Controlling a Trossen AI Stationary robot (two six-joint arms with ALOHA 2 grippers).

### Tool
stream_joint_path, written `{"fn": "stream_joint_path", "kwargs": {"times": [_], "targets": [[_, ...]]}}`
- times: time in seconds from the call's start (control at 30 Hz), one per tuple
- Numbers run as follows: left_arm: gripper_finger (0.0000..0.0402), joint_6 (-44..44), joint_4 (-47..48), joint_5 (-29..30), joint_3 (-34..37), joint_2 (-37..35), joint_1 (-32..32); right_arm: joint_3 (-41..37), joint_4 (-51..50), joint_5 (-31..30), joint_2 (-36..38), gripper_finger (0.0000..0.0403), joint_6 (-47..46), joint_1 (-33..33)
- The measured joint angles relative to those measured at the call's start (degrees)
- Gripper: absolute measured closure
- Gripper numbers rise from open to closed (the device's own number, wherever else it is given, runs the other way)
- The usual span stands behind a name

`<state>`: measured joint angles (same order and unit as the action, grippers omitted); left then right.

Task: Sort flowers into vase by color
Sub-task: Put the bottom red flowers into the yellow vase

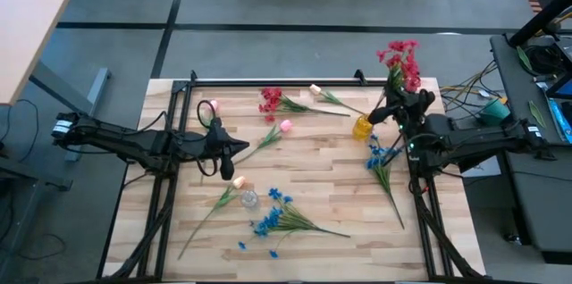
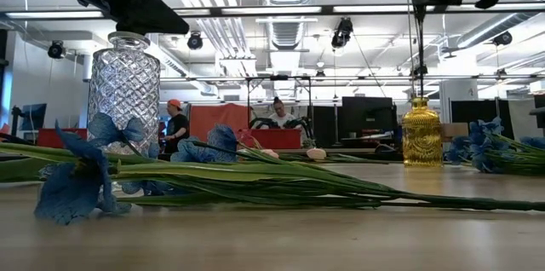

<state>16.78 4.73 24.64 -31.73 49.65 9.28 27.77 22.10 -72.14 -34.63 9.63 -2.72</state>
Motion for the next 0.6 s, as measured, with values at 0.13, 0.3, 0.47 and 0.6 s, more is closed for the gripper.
{"fn": "stream_joint_path", "kwargs": {"times": [0.13,0.3,0.47,0.6], "targets": [[0.0402,0.0,-0.02,0.38,0.0,0.0,0.0,0.0,-2.54,0.07,-0.3,0.038,-2.38,0.0],[0.0402,0.0,-0.06,0.39,0.0,0.0,0.0,0.0,-2.94,0.12,-0.96,0.0375,-2.56,0.0],[0.0402,0.02,-0.08,0.39,0.0,0.0,0.0,0.0,-3.51,0.13,-1.92,0.0336,-3.08,0.0],[0.0402,0.02,-0.07,0.39,0.0,0.0,0.0,0.0,-3.77,0.09,-2.26,0.0286,-3.76,0.0]]}}
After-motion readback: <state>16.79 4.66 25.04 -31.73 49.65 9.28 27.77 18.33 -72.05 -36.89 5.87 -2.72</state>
